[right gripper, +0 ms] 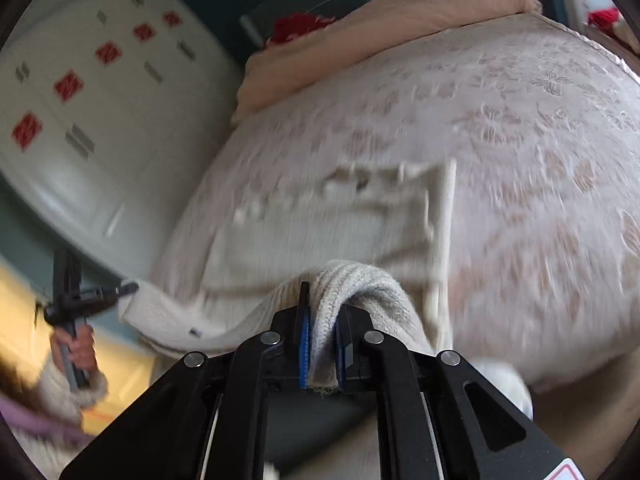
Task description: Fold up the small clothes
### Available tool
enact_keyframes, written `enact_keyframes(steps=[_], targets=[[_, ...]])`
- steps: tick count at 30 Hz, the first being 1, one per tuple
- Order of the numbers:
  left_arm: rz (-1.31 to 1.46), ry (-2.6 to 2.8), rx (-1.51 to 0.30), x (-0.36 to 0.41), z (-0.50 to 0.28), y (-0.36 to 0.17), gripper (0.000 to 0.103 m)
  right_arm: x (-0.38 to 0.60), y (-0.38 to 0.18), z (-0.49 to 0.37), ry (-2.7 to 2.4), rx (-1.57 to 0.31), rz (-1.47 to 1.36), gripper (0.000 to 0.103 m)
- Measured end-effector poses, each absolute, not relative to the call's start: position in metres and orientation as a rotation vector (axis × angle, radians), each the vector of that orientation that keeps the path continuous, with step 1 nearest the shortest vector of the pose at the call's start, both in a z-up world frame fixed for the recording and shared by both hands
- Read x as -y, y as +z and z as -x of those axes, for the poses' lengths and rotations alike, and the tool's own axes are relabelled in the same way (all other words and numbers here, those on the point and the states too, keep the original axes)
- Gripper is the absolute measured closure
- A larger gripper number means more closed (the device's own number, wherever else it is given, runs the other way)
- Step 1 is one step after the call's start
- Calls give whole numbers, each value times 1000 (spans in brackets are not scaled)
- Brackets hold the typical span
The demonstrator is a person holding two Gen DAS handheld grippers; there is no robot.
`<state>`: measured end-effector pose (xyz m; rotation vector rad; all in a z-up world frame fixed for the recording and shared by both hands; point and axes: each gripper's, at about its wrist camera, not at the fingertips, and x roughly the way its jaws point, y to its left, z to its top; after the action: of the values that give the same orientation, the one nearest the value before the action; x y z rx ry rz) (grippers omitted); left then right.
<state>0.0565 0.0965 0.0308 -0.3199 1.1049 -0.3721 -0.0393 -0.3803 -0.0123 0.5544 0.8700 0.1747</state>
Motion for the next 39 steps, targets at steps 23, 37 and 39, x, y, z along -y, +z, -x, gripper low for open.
enact_keyframes(steps=[23,37,39], targets=[[163,-237,-918,-76,-169,-59,20,411,-106,-67,-77,-861,-467,39],[198,-247,-896,-62,-199,-13,98,402,-33,-74,2,-616,-482,95],[172,-203,-910,-58,-214,-17,97,411,-53,-95,-58,-675,-459,95]])
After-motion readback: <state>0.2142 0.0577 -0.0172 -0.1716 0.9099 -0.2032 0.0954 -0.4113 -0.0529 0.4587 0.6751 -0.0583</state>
